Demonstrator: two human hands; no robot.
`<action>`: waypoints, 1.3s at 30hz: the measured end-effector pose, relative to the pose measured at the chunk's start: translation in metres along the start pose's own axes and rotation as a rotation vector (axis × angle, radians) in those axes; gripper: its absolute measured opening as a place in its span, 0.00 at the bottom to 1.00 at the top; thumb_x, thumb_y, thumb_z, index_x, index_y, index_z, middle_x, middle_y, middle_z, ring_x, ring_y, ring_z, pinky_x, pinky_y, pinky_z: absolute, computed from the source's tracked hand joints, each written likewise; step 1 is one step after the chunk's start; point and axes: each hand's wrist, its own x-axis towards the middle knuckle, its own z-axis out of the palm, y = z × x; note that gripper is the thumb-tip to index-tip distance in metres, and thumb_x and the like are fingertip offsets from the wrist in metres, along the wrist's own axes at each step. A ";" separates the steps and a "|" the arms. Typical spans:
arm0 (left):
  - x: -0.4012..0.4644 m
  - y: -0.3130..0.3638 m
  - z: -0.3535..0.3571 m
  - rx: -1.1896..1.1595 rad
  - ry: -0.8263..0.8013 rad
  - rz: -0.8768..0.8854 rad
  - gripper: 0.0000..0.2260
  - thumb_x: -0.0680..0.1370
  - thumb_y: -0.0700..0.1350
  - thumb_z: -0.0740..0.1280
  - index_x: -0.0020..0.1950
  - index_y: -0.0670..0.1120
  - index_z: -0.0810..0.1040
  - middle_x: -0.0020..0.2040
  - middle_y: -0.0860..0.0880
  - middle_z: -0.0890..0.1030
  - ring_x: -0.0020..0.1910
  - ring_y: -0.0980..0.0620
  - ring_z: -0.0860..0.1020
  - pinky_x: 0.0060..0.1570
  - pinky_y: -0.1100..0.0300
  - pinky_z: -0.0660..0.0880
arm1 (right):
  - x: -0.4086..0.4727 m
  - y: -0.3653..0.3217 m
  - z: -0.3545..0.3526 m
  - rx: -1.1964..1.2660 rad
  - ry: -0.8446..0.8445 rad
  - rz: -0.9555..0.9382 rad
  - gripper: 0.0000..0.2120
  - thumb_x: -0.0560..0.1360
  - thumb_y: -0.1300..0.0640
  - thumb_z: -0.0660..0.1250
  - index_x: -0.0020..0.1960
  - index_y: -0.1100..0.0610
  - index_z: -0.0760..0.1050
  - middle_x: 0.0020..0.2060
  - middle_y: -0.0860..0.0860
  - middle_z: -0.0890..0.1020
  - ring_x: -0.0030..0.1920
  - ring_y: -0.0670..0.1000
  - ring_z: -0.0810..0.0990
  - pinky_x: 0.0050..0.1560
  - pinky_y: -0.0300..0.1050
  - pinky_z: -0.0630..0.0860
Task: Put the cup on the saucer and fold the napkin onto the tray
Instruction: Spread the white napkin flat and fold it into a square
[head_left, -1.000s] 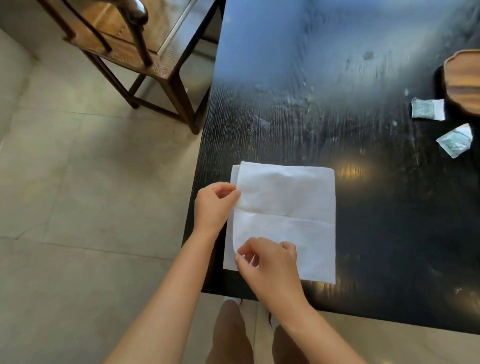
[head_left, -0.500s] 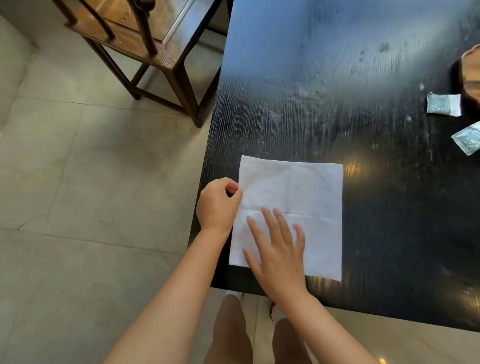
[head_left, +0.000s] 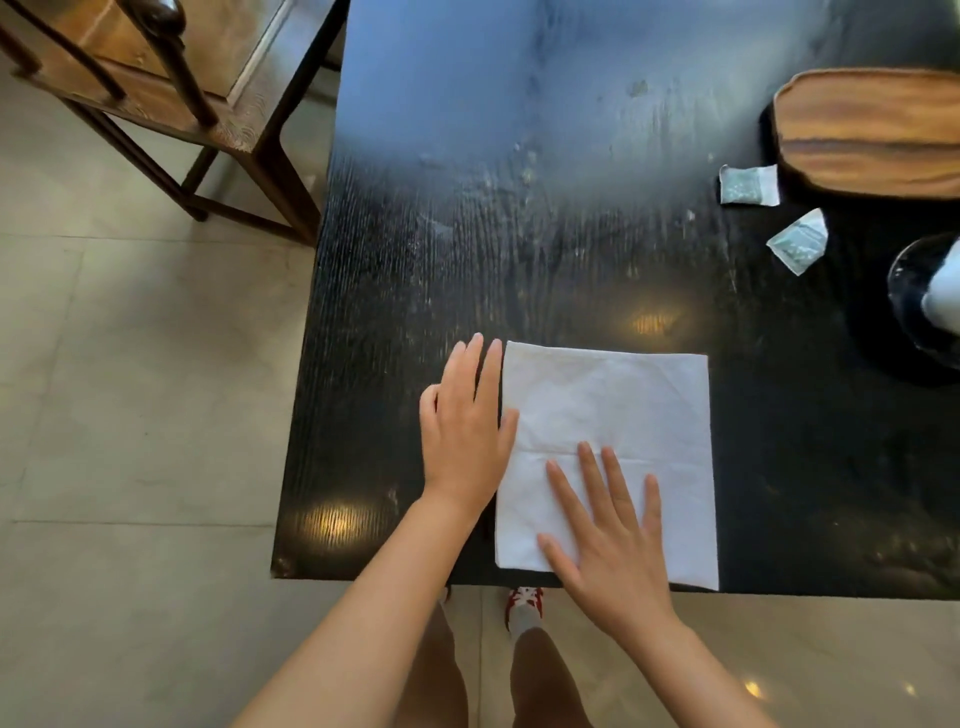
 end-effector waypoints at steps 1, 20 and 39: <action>0.002 0.008 0.004 0.066 -0.054 0.069 0.28 0.76 0.47 0.61 0.74 0.45 0.58 0.74 0.43 0.64 0.74 0.45 0.61 0.66 0.44 0.63 | -0.003 0.007 0.001 -0.002 0.000 0.005 0.33 0.75 0.35 0.45 0.76 0.47 0.48 0.77 0.53 0.48 0.76 0.56 0.46 0.71 0.64 0.45; 0.005 0.014 0.032 0.188 -0.257 0.214 0.25 0.80 0.51 0.43 0.76 0.46 0.48 0.76 0.50 0.49 0.76 0.52 0.48 0.72 0.44 0.45 | 0.090 0.051 -0.027 0.187 0.126 0.046 0.27 0.80 0.50 0.47 0.76 0.56 0.45 0.76 0.50 0.48 0.74 0.46 0.39 0.72 0.50 0.36; 0.005 0.017 0.031 0.267 -0.266 0.188 0.25 0.79 0.51 0.41 0.76 0.47 0.45 0.76 0.53 0.45 0.75 0.54 0.45 0.70 0.39 0.39 | 0.053 0.162 -0.041 -0.107 0.085 0.055 0.31 0.77 0.42 0.38 0.75 0.56 0.44 0.77 0.50 0.51 0.74 0.47 0.40 0.69 0.65 0.35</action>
